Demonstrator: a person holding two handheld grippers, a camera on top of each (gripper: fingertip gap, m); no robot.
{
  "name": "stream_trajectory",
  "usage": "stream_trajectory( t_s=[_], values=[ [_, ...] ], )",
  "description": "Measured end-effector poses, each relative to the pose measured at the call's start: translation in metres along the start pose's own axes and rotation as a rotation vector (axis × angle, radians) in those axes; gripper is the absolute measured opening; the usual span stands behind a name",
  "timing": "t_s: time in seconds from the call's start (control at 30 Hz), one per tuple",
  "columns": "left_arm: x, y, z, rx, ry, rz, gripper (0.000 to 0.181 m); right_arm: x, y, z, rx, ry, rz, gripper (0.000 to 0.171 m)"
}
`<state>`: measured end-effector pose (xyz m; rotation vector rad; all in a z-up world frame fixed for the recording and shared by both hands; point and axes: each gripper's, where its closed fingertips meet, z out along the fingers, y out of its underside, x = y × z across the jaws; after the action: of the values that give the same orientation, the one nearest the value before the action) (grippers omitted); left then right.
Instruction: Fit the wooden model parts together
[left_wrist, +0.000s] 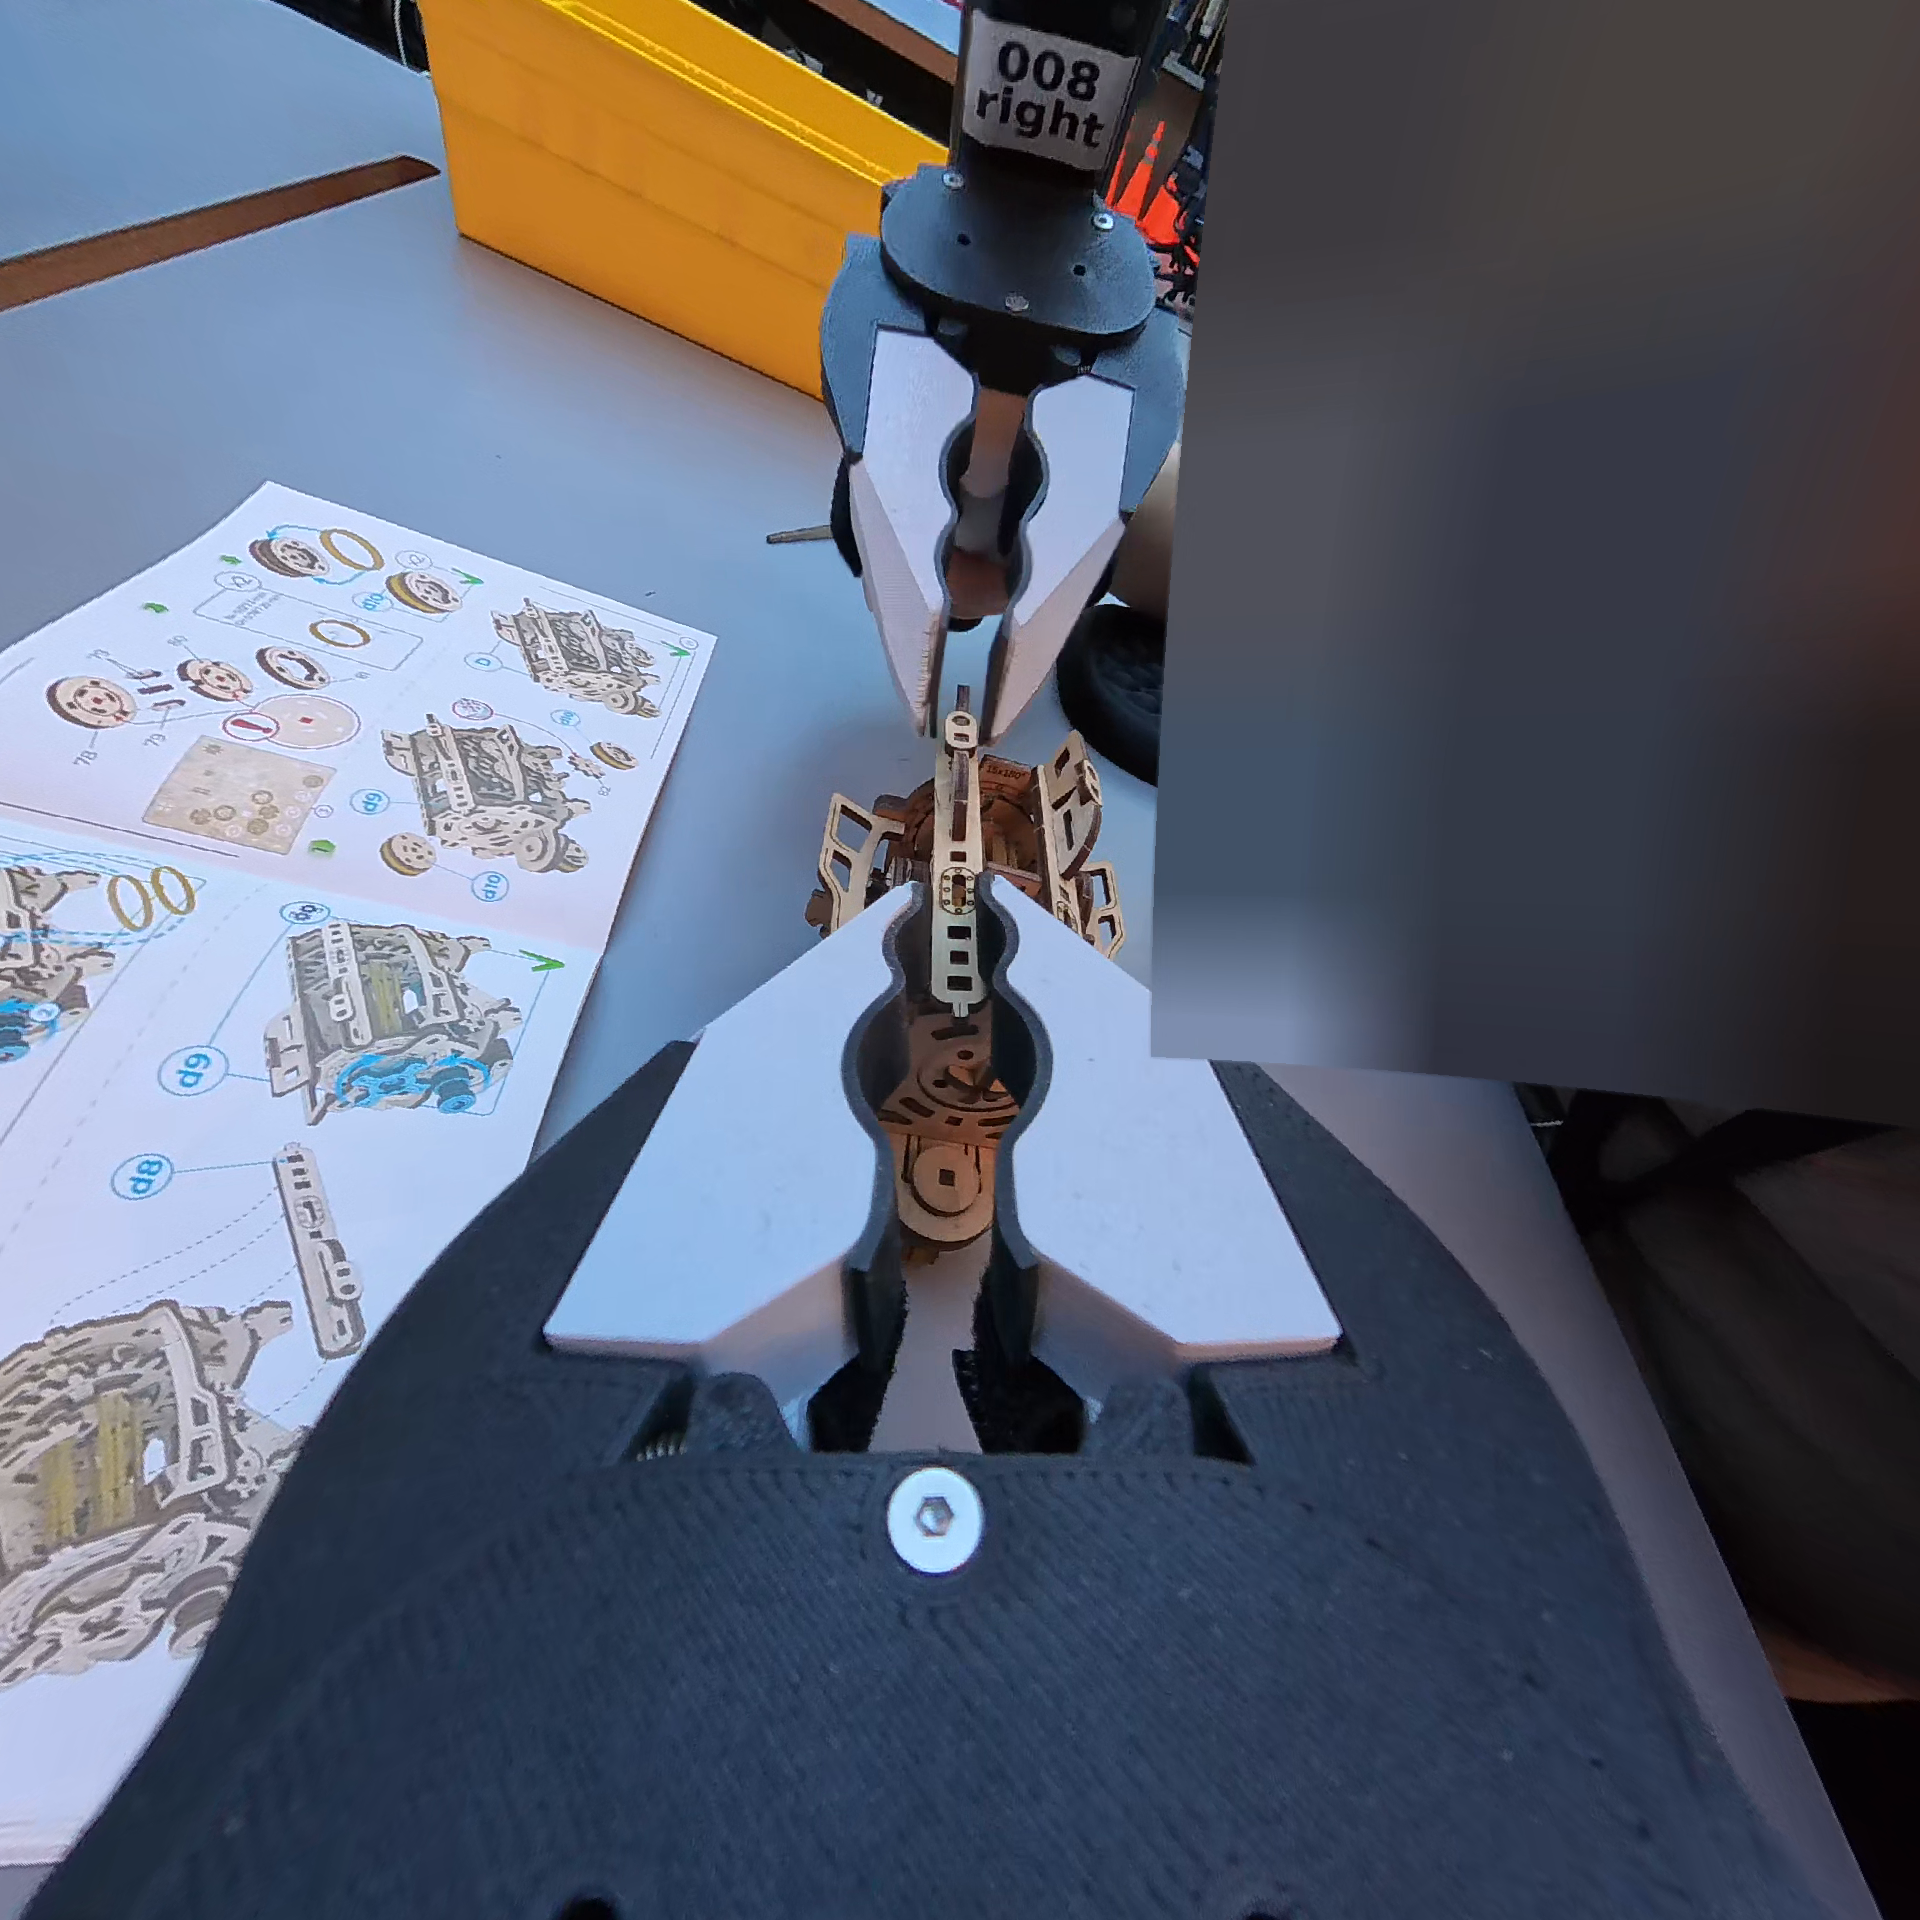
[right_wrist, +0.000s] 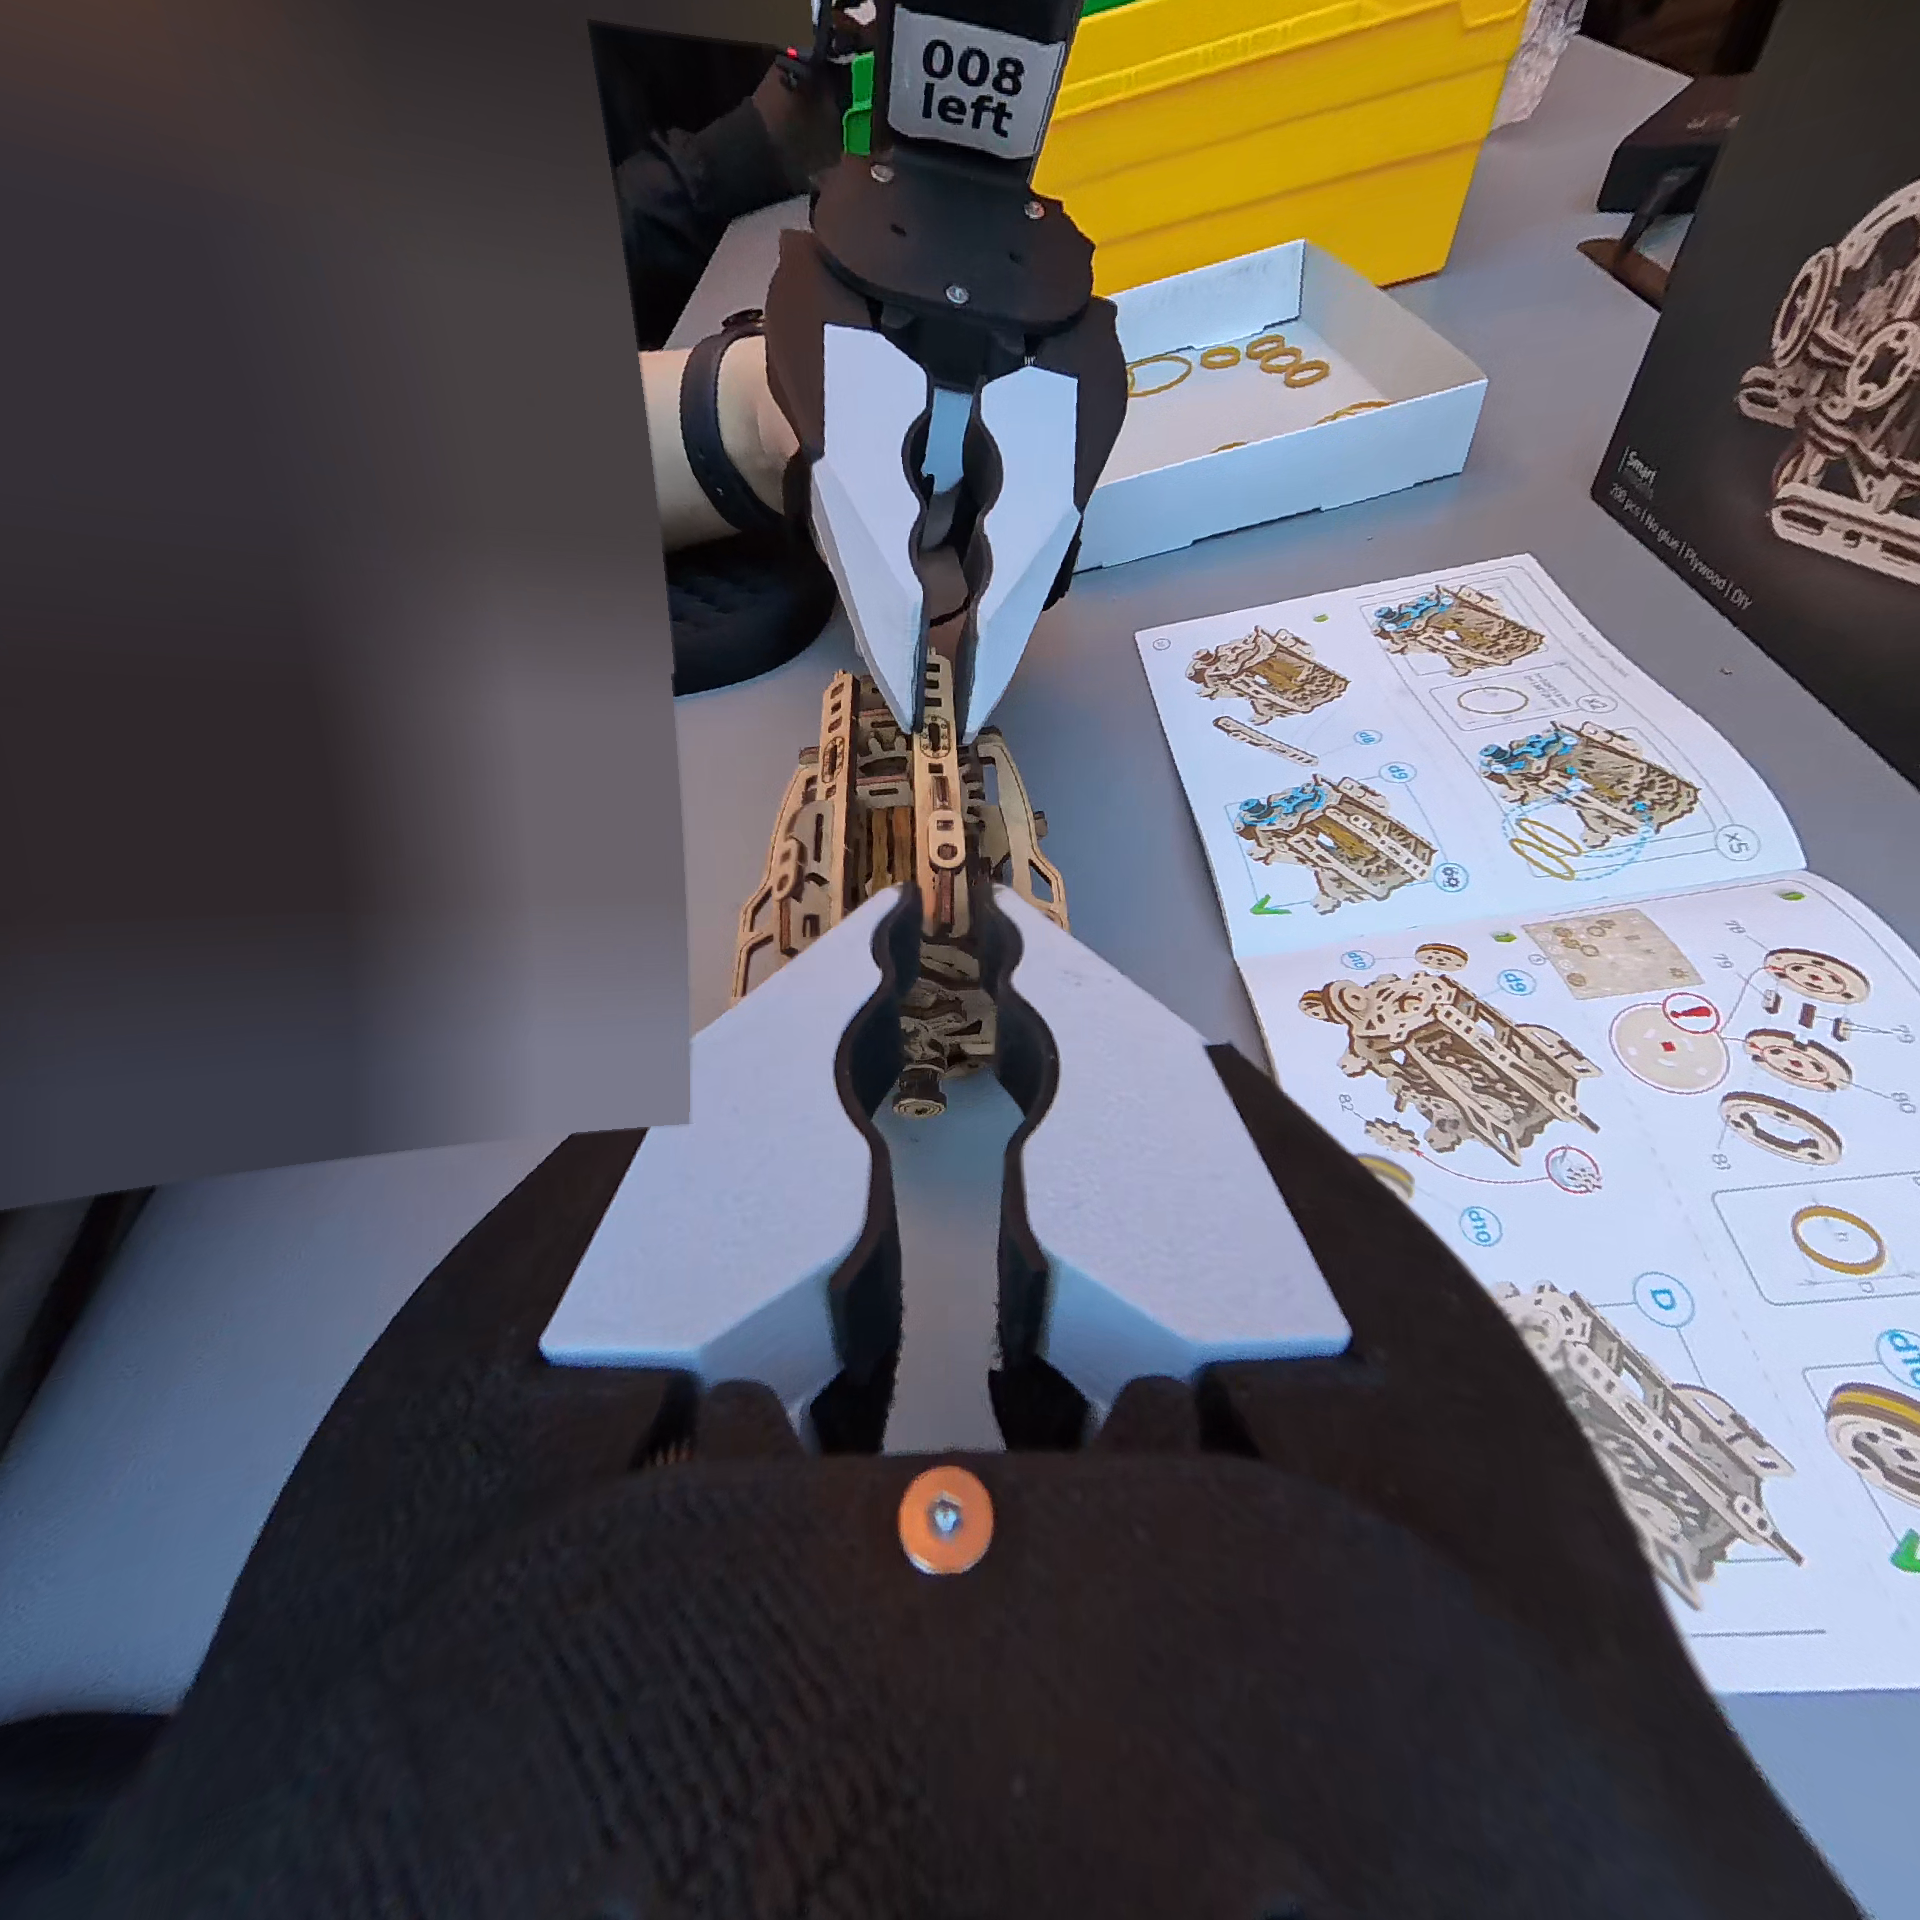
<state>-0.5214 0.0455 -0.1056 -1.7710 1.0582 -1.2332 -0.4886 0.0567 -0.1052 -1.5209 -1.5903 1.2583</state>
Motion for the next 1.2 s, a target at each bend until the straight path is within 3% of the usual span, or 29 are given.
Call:
stream_trajectory(
  t_s=[1.2],
  values=[
    [-0.002, 0.002, -0.003, 0.025, -0.003, -0.041, 0.006, 0.003, 0.008, 0.002, 0.024, 0.065, -0.023, 0.013]
  ],
)
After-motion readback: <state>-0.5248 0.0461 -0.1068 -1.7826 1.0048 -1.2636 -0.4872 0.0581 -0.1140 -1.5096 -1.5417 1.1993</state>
